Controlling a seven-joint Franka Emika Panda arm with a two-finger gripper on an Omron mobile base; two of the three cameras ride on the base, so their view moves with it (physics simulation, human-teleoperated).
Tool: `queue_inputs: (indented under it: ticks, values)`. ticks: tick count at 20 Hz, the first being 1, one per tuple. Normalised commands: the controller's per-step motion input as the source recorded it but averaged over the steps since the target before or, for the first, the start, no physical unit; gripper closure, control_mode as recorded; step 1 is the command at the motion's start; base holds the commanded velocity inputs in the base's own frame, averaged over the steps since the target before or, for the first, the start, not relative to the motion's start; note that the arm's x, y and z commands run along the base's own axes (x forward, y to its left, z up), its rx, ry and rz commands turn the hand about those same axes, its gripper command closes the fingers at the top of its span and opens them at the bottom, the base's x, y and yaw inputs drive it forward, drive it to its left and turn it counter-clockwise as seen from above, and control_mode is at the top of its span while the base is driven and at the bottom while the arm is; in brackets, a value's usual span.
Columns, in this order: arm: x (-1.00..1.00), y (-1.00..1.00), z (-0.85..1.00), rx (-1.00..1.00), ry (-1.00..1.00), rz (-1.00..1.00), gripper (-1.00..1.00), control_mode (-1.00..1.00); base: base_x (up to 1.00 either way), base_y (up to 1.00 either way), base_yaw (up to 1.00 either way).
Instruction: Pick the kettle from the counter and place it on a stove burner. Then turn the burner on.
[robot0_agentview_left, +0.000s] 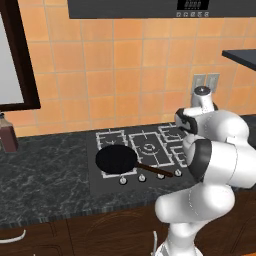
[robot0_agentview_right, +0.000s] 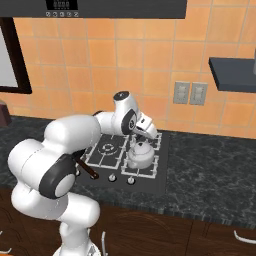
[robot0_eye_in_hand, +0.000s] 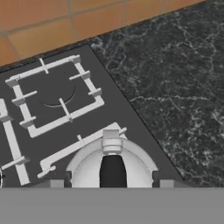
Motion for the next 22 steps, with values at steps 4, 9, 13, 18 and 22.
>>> queue_inputs:
  ticks: [4, 9, 13, 18, 22]
  values:
    - [-0.12, 0.00, 0.08, 0.00, 0.00, -0.10, -1.00, -1.00, 0.00, 0.00, 0.00]
    - [-0.63, 0.00, 0.29, 0.01, -0.01, -0.09, -1.00, -1.00, 0.00, 0.00, 0.00]
    - [-0.86, 0.00, 0.13, 0.00, -0.01, -0.01, -1.00, -1.00, 0.00, 0.00, 0.00]
    - [-0.75, 0.09, 0.00, 0.00, 0.00, 0.00, -1.00, -1.00, 0.00, 0.00, 0.00]
    - [-0.63, 0.08, 0.00, 0.00, 0.00, 0.07, -1.00, -1.00, 0.00, 0.00, 0.00]
